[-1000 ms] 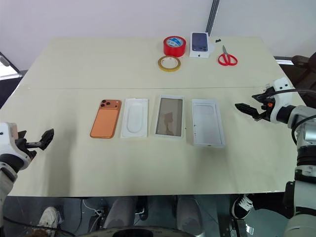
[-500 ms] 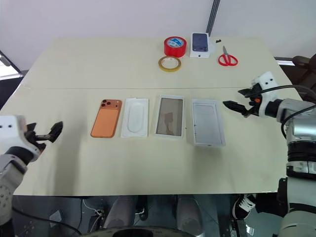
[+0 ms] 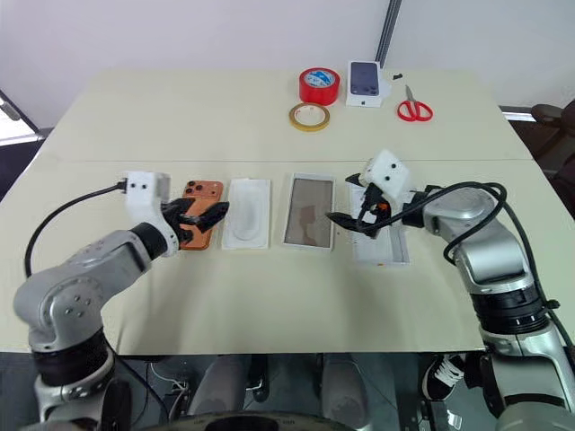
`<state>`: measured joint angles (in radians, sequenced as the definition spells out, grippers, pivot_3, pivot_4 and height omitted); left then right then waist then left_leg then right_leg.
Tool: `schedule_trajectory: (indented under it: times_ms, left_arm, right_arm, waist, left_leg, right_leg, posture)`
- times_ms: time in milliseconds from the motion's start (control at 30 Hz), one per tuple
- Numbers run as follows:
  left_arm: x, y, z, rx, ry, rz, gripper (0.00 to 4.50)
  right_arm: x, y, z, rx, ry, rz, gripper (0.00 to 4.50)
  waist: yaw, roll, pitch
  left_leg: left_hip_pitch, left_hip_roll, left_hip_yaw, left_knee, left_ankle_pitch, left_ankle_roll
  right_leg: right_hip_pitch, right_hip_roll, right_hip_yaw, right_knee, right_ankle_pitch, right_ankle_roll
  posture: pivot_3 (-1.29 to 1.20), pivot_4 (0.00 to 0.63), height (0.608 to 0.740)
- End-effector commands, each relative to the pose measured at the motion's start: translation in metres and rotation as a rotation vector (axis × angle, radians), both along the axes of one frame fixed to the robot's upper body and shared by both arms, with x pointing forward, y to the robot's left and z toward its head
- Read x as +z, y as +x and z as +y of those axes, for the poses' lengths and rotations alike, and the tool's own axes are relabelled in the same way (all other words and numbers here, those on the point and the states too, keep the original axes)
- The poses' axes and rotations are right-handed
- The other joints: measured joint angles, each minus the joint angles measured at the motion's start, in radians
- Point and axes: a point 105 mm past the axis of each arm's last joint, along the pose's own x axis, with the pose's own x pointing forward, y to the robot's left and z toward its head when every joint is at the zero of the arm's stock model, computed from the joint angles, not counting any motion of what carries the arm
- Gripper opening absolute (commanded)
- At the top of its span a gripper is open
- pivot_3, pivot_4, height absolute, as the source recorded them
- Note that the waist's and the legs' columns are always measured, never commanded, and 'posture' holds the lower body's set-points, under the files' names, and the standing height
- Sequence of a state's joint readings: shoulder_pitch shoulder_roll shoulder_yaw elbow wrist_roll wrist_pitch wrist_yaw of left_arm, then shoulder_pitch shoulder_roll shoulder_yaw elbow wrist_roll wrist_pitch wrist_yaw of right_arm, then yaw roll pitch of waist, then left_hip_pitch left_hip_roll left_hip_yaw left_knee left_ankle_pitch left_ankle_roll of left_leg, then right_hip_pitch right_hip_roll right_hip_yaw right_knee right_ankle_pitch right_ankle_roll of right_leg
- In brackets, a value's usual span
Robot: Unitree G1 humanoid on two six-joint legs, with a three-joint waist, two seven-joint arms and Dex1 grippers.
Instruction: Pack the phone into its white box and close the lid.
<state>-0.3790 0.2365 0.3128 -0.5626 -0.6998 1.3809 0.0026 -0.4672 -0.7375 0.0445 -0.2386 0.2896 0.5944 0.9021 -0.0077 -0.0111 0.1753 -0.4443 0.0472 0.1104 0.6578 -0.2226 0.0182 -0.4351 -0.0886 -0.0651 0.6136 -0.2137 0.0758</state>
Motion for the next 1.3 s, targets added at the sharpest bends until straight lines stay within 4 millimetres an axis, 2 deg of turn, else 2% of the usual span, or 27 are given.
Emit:
schedule_trajectory:
  times_ms: [33, 133, 267, 533, 633, 733, 867, 933, 1067, 1167, 1300]
  left_arm:
    - [-0.001, 0.008, -0.001, 0.054, -0.082, 0.082, 4.45]
    - [-0.004, 0.012, -0.004, 0.051, -0.103, 0.141, 4.45]
    - [-0.008, 0.014, -0.019, -0.002, -0.13, 0.192, 4.45]
    - [-0.029, 0.017, -0.032, -0.016, -0.102, 0.297, 4.45]
    - [-0.032, 0.019, -0.032, 0.004, -0.126, 0.318, 3.66]
    - [-0.032, 0.02, -0.033, -0.001, -0.138, 0.318, 2.12]
    - [-0.03, 0.022, -0.032, 0.014, -0.141, 0.315, 0.04]
    - [-0.027, 0.024, -0.029, 0.024, -0.149, 0.299, 0.04]
    - [-0.018, 0.028, -0.022, 0.057, -0.179, 0.265, 0.04]
    - [-0.011, 0.03, -0.015, 0.078, -0.212, 0.238, 0.0]
    - [-0.001, 0.033, -0.005, 0.113, -0.239, 0.204, 0.0]
  right_arm:
    - [0.009, -0.004, 0.004, 0.006, 0.023, -0.039, 4.48]
    - [0.009, -0.005, 0.006, 0.007, 0.024, -0.042, 4.48]
    - [0.013, -0.01, 0.008, 0.026, 0.032, -0.05, 4.48]
    - [0.015, -0.025, 0.021, 0.114, 0.02, -0.033, 4.48]
    - [0.005, -0.035, 0.026, 0.155, -0.013, 0.019, 4.5]
    - [-0.018, -0.049, 0.026, 0.194, -0.106, 0.121, 4.5]
    - [-0.044, -0.049, 0.025, 0.186, -0.179, 0.224, 4.5]
    - [-0.054, -0.042, 0.026, 0.156, -0.202, 0.254, 4.5]
    - [-0.061, -0.022, 0.035, 0.105, -0.205, 0.26, 4.5]
    - [-0.066, -0.015, 0.041, 0.1, -0.222, 0.256, 3.65]
    - [-0.069, -0.016, 0.048, 0.15, -0.254, 0.232, 1.6]
  waist:
    - [0.0, -0.001, 0.0]
    - [0.0, -0.002, 0.001]
    - [0.0, -0.002, 0.001]
    - [0.004, -0.002, 0.001]
    - [0.009, -0.002, 0.001]
    - [0.021, -0.002, 0.0]
    - [0.02, -0.002, 0.0]
    - [0.019, -0.003, 0.0]
    - [0.017, -0.003, 0.0]
    - [0.019, -0.003, 0.0]
    - [0.02, -0.003, 0.0]
  left_leg:
    - [0.0, 0.0, 0.0, 0.0, 0.0, 0.0]
    - [0.0, -0.001, -0.001, 0.001, 0.0, 0.0]
    - [0.0, -0.001, -0.001, 0.001, 0.0, 0.0]
    - [0.0, 0.0, -0.001, 0.001, 0.0, 0.0]
    - [0.001, 0.0, -0.001, 0.002, 0.0, 0.0]
    - [0.0, 0.0, -0.001, 0.002, 0.0, 0.0]
    - [-0.001, -0.001, -0.002, 0.004, -0.001, 0.001]
    - [0.0, 0.0, -0.002, 0.004, -0.001, 0.001]
    - [-0.001, 0.0, -0.002, 0.004, -0.001, 0.001]
    - [-0.001, 0.0, -0.002, 0.004, -0.001, 0.001]
    - [-0.002, 0.0, -0.002, 0.004, -0.001, 0.001]
  right_leg:
    - [0.0, 0.001, 0.0, 0.0, 0.0, 0.0]
    - [0.001, 0.001, 0.0, 0.0, 0.0, 0.0]
    - [0.001, 0.001, 0.0, 0.0, 0.0, 0.0]
    - [0.001, 0.001, 0.0, 0.0, 0.0, 0.0]
    - [0.002, 0.0, 0.0, 0.0, 0.0, 0.0]
    - [0.002, 0.0, 0.0, 0.0, 0.0, 0.0]
    - [0.002, -0.001, 0.0, 0.0, 0.0, 0.0]
    - [0.002, -0.001, -0.001, 0.0, 0.0, 0.0]
    - [0.001, -0.001, -0.001, 0.0, 0.0, -0.001]
    - [0.001, 0.0, -0.001, 0.0, 0.0, -0.001]
    - [0.001, -0.001, -0.001, 0.0, 0.0, 0.0]
  posture:
    - [0.0, 0.15, 0.74]
    - [0.0, 0.15, 0.74]
    - [0.0, 0.15, 0.74]
    - [0.0, 0.15, 0.74]
    - [0.0, 0.15, 0.74]
    - [0.0, 0.15, 0.74]
    - [0.0, 0.15, 0.74]
    - [0.0, 0.15, 0.74]
    - [0.0, 0.15, 0.74]
    - [0.0, 0.15, 0.74]
    - [0.0, 0.15, 0.74]
